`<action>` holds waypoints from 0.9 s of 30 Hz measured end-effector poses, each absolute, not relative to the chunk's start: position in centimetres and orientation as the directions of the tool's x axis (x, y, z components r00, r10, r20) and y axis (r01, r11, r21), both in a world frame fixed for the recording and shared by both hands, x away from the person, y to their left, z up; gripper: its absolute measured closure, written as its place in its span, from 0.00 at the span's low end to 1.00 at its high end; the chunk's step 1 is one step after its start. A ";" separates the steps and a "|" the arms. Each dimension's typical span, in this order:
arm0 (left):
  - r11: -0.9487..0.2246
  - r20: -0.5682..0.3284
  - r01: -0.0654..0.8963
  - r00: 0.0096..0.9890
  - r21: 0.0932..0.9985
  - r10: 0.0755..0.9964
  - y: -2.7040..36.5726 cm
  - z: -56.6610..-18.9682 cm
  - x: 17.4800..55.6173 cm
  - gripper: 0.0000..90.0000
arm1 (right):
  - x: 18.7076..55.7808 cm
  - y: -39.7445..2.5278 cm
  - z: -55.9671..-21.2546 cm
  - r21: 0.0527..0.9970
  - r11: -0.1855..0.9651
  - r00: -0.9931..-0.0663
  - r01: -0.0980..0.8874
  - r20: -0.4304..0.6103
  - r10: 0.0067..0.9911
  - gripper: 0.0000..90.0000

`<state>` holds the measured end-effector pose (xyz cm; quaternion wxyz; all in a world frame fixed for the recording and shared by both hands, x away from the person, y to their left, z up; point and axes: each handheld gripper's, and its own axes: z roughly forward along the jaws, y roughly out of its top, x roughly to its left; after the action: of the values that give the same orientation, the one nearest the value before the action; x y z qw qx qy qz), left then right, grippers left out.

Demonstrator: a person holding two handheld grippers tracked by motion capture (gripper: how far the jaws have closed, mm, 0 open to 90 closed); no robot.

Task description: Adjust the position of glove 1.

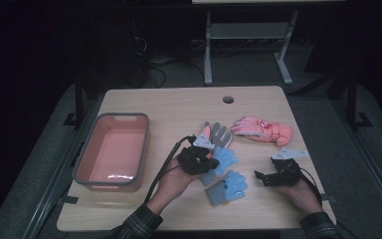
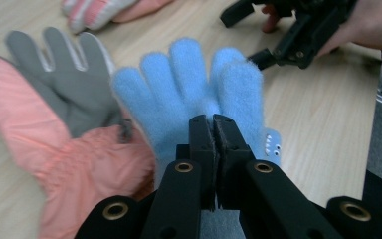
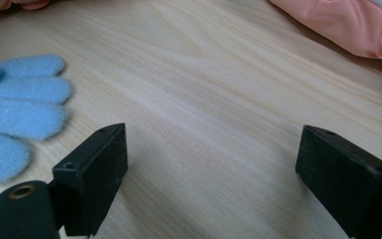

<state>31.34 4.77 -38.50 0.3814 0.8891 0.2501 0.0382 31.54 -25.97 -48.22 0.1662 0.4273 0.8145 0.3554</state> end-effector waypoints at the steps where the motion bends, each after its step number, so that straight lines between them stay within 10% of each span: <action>1: -0.594 -0.125 0.411 0.878 0.692 0.462 4.6 -38.6 31.2 0.98 | 31.5 -26.0 -48.2 0.721 0.382 -0.579 0.578 0.033 0.814 0.14; 27: -0.684 -0.132 0.390 0.907 0.617 0.399 1.4 -43.0 30.0 0.98 | 31.5 -26.0 -48.2 0.721 0.383 -0.580 0.577 0.032 0.814 0.14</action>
<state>29.98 1.38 -43.00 0.3347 0.9175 0.2151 0.0062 31.54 -25.98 -48.23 0.1665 0.4269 0.8147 0.3553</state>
